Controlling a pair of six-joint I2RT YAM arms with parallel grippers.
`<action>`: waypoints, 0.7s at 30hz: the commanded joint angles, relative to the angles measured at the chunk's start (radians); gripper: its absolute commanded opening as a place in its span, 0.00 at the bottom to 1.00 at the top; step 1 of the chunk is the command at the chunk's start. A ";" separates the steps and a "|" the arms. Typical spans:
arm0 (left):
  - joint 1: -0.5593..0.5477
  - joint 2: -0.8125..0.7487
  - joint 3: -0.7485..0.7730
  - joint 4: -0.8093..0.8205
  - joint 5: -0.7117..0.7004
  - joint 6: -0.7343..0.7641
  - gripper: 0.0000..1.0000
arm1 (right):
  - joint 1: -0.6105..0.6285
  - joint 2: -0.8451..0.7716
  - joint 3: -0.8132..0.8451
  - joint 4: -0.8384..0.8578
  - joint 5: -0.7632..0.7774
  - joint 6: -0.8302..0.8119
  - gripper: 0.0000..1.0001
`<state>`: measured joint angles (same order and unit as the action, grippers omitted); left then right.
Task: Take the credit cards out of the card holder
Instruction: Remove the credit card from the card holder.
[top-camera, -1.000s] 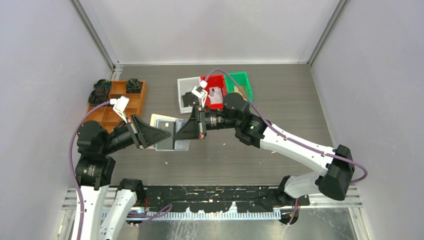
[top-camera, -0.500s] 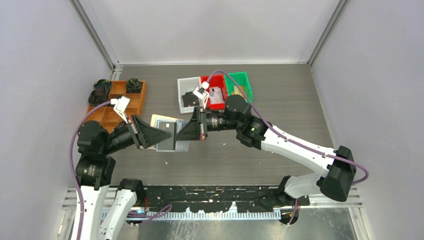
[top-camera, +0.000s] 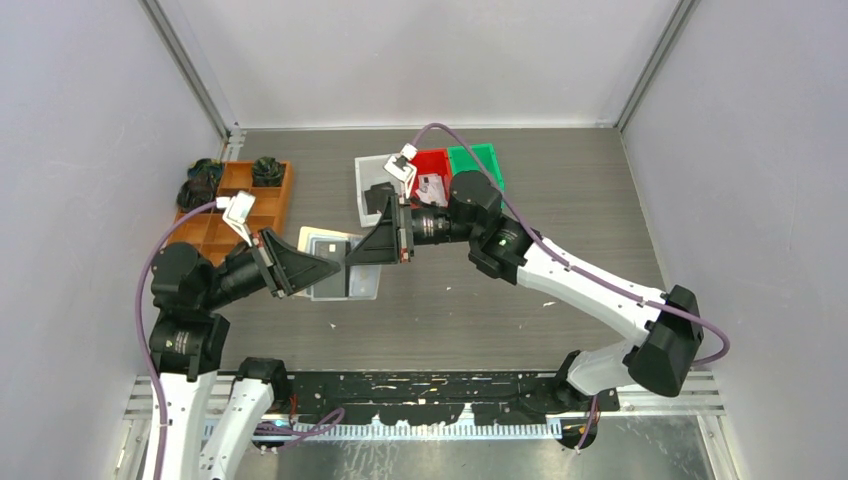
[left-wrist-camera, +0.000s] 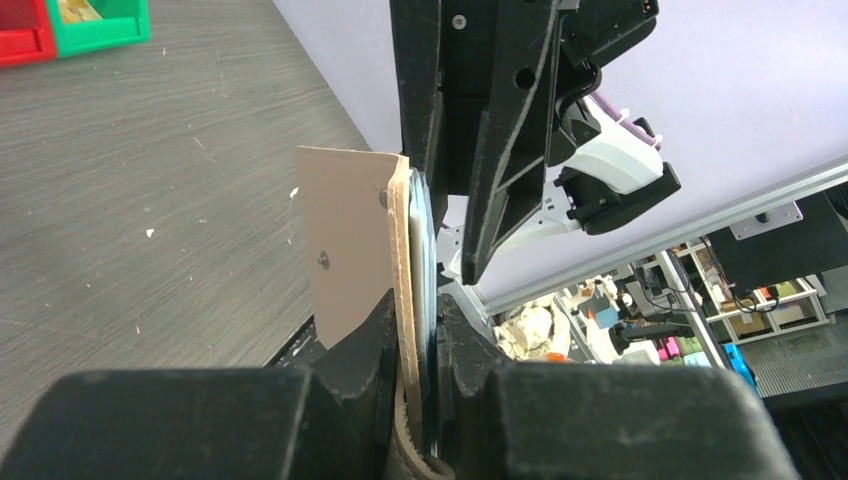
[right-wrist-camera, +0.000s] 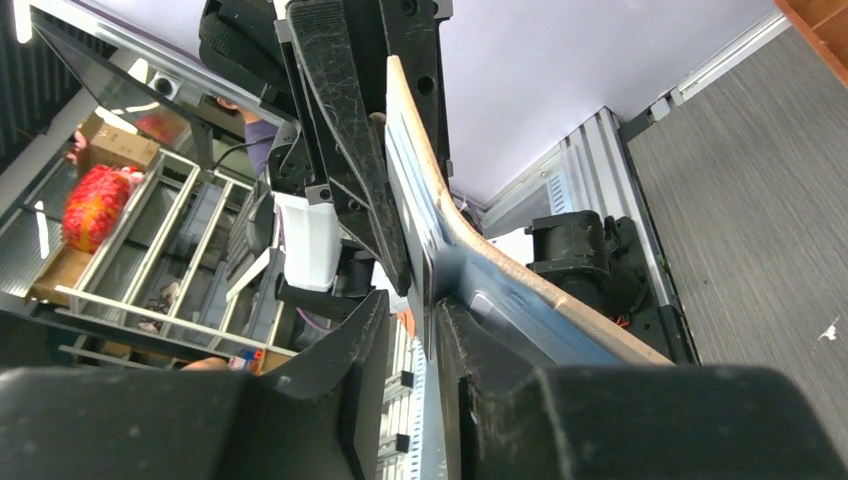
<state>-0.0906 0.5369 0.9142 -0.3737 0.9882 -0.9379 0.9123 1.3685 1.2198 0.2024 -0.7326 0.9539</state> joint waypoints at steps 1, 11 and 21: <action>0.001 -0.011 0.053 0.077 0.020 -0.006 0.09 | -0.006 0.018 0.054 0.101 -0.032 0.046 0.27; 0.000 -0.006 0.062 0.079 0.013 -0.029 0.26 | -0.007 -0.031 -0.045 0.225 -0.003 0.076 0.01; 0.001 0.003 0.063 0.089 0.013 -0.042 0.21 | -0.007 -0.066 -0.163 0.346 0.039 0.130 0.01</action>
<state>-0.0898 0.5419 0.9333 -0.3576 0.9886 -0.9653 0.9051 1.3529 1.0813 0.4519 -0.7208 1.0649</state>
